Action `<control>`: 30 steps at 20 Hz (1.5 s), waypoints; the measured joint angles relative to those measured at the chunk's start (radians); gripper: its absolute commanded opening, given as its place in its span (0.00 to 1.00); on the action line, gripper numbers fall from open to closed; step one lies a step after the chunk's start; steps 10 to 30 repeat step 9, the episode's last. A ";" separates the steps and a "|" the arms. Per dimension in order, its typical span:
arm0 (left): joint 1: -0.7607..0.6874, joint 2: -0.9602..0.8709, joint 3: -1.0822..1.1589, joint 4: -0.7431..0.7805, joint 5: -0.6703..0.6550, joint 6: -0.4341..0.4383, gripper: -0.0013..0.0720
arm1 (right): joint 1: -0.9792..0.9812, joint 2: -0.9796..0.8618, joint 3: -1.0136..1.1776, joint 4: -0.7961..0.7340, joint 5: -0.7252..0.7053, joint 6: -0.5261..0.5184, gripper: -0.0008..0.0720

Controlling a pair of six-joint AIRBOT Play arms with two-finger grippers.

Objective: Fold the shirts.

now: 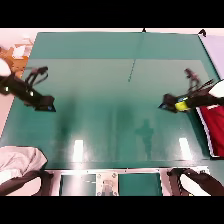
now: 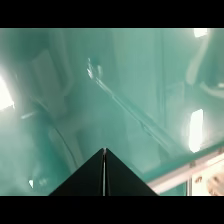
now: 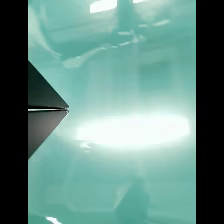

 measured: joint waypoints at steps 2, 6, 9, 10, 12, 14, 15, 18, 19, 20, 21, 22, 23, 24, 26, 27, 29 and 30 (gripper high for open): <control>0.000 0.082 -0.092 0.000 0.020 0.004 0.05 | 0.097 0.019 -0.056 0.004 -0.049 0.013 0.04; 0.000 0.156 -0.173 0.000 0.044 0.008 0.05 | 0.206 0.034 -0.100 0.010 -0.079 0.026 0.04; 0.000 0.174 -0.192 0.000 0.064 0.008 0.05 | 0.234 0.038 -0.111 0.011 -0.086 0.030 0.04; 0.000 0.174 -0.192 0.000 0.064 0.008 0.05 | 0.234 0.038 -0.111 0.011 -0.086 0.030 0.04; 0.000 0.174 -0.192 0.000 0.064 0.008 0.05 | 0.234 0.038 -0.111 0.011 -0.086 0.030 0.04; 0.000 0.174 -0.192 0.000 0.064 0.008 0.05 | 0.234 0.038 -0.111 0.011 -0.086 0.030 0.04; 0.000 0.174 -0.192 0.000 0.064 0.008 0.05 | 0.234 0.038 -0.111 0.011 -0.086 0.030 0.04; 0.000 0.174 -0.192 0.000 0.064 0.008 0.05 | 0.234 0.038 -0.111 0.011 -0.086 0.030 0.04; 0.000 0.174 -0.192 0.000 0.064 0.008 0.05 | 0.234 0.038 -0.111 0.011 -0.086 0.030 0.04; 0.000 0.174 -0.192 0.000 0.064 0.008 0.05 | 0.234 0.038 -0.111 0.011 -0.086 0.030 0.04; 0.000 0.174 -0.192 0.000 0.064 0.008 0.05 | 0.234 0.038 -0.111 0.011 -0.086 0.030 0.04; 0.000 0.174 -0.192 0.000 0.064 0.008 0.05 | 0.234 0.038 -0.111 0.011 -0.086 0.030 0.04; 0.000 0.174 -0.192 0.000 0.064 0.008 0.05 | 0.234 0.038 -0.111 0.011 -0.086 0.030 0.04; 0.000 0.174 -0.192 0.000 0.064 0.008 0.05 | 0.234 0.038 -0.111 0.011 -0.086 0.030 0.04; 0.000 0.174 -0.192 0.000 0.064 0.008 0.05 | 0.234 0.038 -0.111 0.011 -0.086 0.030 0.04; 0.000 0.174 -0.192 0.000 0.064 0.008 0.05 | 0.234 0.038 -0.111 0.011 -0.086 0.030 0.04; 0.000 0.174 -0.192 0.000 0.064 0.008 0.05 | 0.234 0.038 -0.111 0.011 -0.086 0.030 0.04; 0.000 0.174 -0.192 0.000 0.064 0.008 0.05 | 0.234 0.038 -0.111 0.011 -0.086 0.030 0.04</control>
